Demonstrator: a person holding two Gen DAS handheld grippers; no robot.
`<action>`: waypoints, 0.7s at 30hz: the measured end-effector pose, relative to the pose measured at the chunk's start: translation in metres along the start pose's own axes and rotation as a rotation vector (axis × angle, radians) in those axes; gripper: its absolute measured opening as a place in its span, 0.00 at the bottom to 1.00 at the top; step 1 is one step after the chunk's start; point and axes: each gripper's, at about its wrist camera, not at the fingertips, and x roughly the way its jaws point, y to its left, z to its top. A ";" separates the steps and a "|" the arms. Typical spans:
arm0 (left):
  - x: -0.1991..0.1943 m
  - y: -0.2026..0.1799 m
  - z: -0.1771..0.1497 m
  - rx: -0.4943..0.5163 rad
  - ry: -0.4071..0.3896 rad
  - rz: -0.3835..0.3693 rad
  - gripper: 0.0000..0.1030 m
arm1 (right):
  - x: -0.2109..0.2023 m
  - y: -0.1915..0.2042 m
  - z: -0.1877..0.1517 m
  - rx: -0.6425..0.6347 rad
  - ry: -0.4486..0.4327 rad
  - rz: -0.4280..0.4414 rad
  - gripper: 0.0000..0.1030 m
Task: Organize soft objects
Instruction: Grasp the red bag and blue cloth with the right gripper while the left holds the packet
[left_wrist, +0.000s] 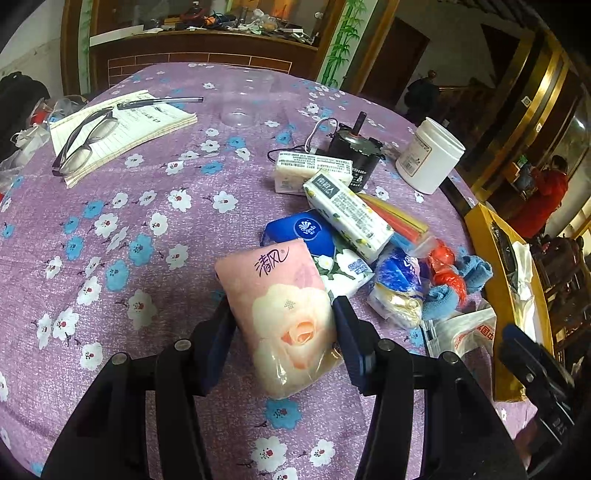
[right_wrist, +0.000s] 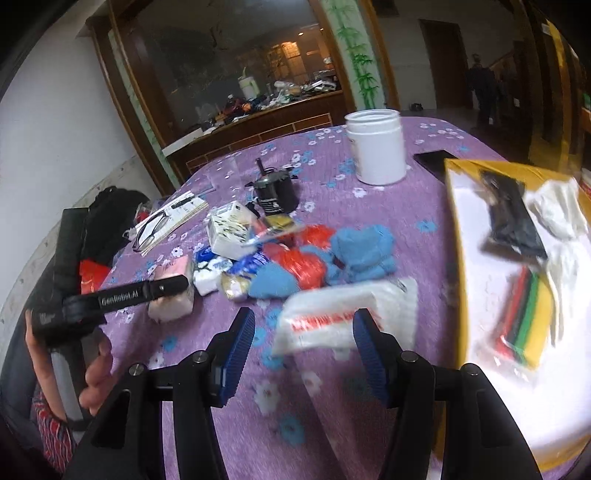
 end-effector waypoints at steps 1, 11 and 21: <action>0.000 -0.001 0.000 0.002 -0.001 0.000 0.50 | 0.005 0.005 0.004 -0.015 0.008 -0.002 0.57; -0.001 -0.006 -0.002 0.026 -0.006 0.004 0.50 | 0.075 0.005 0.034 0.013 0.132 -0.070 0.56; -0.011 -0.023 -0.007 0.101 -0.058 -0.040 0.50 | 0.054 0.019 0.031 -0.097 0.006 -0.057 0.31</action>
